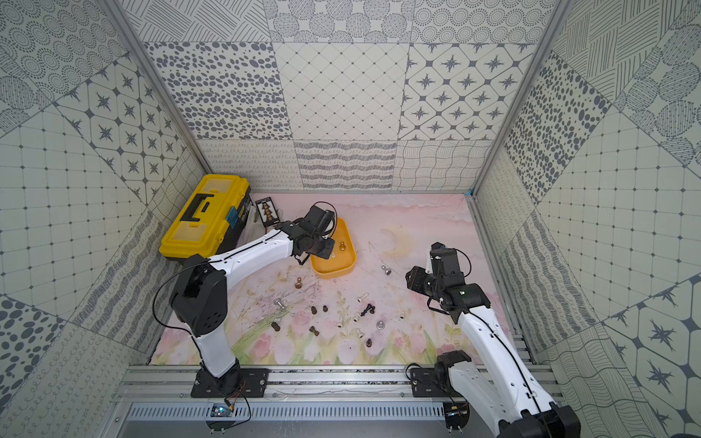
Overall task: Put the chess pieces into the storage box
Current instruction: Place the chess piece in the storage box.
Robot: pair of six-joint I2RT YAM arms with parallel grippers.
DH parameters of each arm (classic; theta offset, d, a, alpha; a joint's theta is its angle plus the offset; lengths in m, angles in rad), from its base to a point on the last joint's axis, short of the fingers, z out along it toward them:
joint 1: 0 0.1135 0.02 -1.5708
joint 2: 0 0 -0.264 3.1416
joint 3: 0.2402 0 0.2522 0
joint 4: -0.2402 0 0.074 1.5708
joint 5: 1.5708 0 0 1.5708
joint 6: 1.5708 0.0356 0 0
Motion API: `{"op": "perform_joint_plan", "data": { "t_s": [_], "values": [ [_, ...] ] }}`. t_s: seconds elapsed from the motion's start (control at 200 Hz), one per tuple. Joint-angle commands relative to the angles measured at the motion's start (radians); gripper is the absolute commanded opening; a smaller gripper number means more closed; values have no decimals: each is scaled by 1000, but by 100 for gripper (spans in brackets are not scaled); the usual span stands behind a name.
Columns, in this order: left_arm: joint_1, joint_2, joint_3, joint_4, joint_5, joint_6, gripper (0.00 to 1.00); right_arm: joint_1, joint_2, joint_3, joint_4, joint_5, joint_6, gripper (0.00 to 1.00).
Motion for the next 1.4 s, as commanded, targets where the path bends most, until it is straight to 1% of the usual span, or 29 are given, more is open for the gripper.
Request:
{"op": "perform_joint_plan", "data": {
  "t_s": [0.0, 0.14, 0.36, 0.48, 0.56, 0.61, 0.73, 0.765, 0.885, 0.98, 1.115, 1.21, 1.296, 1.396],
  "values": [
    [24, 119, 90, -26, -22, 21, 0, -1, 0, -17, 7, -13, 9, 47],
    [34, 212, 150, -1, -75, 44, 0, -1, 6, -9, -6, -22, 3, 47],
    [50, 315, 257, -18, -49, 32, 0, -1, -18, -22, -12, -17, 5, 48],
    [51, 360, 301, -48, -49, 20, 13, -1, -15, -25, -12, -31, 3, 48],
    [53, 375, 311, -53, -38, 9, 25, -1, -8, -27, -15, -34, -2, 50],
    [52, 377, 313, -51, -25, 1, 29, -1, 0, -24, -24, -31, -7, 51],
    [53, 370, 310, -50, -2, -12, 38, -1, 16, -22, -36, -38, -2, 52],
    [53, 367, 306, -49, -2, -15, 39, 0, 19, -24, -36, -41, 4, 53],
    [53, 326, 278, -35, 1, -20, 39, 7, 35, -37, -41, -40, 26, 53],
    [50, 267, 237, -14, 3, -24, 39, 28, 48, -41, -53, -36, 54, 53],
    [38, 154, 174, 17, 11, -32, 40, 109, 86, -25, -80, 26, 94, 53],
    [10, 67, 129, 19, -6, -29, 40, 186, 140, 15, -113, 93, 98, 53],
    [-27, -14, 86, 5, -17, -26, 40, 230, 199, 45, -128, 134, 93, 53],
    [-72, -107, 36, -3, 8, -17, 40, 241, 253, 51, -121, 114, 108, 52]
  ]
}}
